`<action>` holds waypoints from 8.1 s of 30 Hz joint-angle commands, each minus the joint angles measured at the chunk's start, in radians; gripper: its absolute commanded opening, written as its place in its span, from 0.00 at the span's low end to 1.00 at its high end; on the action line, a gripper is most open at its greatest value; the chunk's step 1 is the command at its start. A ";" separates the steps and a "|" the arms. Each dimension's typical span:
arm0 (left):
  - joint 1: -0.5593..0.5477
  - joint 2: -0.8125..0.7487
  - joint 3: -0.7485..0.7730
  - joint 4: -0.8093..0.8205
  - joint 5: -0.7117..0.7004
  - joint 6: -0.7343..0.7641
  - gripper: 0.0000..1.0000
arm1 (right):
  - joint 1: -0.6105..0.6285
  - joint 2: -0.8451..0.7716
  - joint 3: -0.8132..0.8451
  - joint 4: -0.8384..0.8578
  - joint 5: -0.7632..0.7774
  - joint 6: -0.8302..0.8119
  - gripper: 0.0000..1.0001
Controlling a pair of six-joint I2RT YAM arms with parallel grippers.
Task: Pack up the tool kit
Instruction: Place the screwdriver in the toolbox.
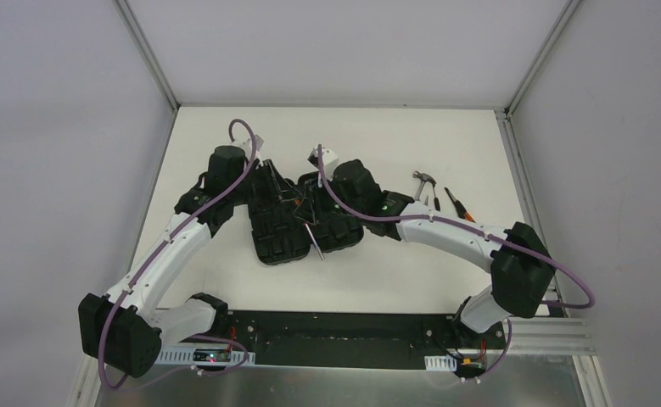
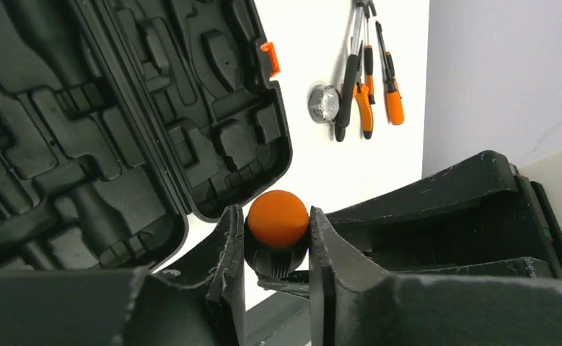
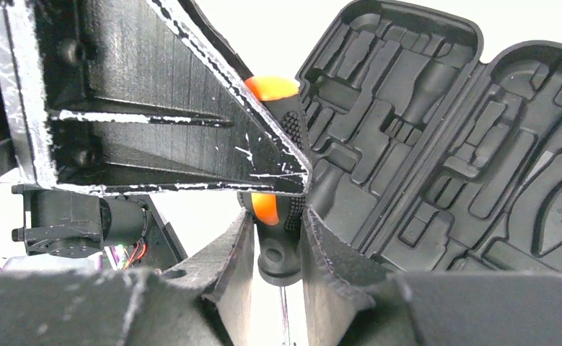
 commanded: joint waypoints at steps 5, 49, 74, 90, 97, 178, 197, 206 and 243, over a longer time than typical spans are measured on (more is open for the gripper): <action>-0.002 -0.079 0.123 -0.034 -0.129 0.265 0.00 | -0.001 -0.077 0.009 -0.032 0.157 -0.030 0.46; -0.314 -0.346 -0.290 0.400 -0.188 1.327 0.00 | -0.209 -0.111 0.117 -0.335 0.117 0.416 0.86; -0.374 -0.403 -0.391 0.328 -0.100 1.732 0.00 | -0.131 0.374 0.387 -0.200 -0.482 0.991 0.66; -0.377 -0.492 -0.401 0.251 -0.379 1.343 0.69 | -0.143 0.431 0.393 -0.215 -0.267 0.778 0.00; -0.329 -0.441 -0.265 0.057 -0.792 0.862 0.87 | -0.095 0.438 0.379 -0.231 -0.026 0.530 0.00; 0.088 0.597 0.379 -0.316 -0.382 0.130 0.66 | 0.061 0.400 0.254 -0.330 0.269 0.235 0.30; 0.079 0.657 0.284 -0.271 -0.316 0.074 0.62 | 0.047 0.475 0.307 -0.332 0.234 0.235 0.24; 0.065 0.621 0.238 -0.249 -0.295 0.054 0.56 | 0.025 0.499 0.347 -0.333 0.272 0.219 0.20; 0.053 0.828 0.480 -0.330 -0.433 0.100 0.02 | 0.021 0.575 0.352 -0.473 0.247 0.261 0.15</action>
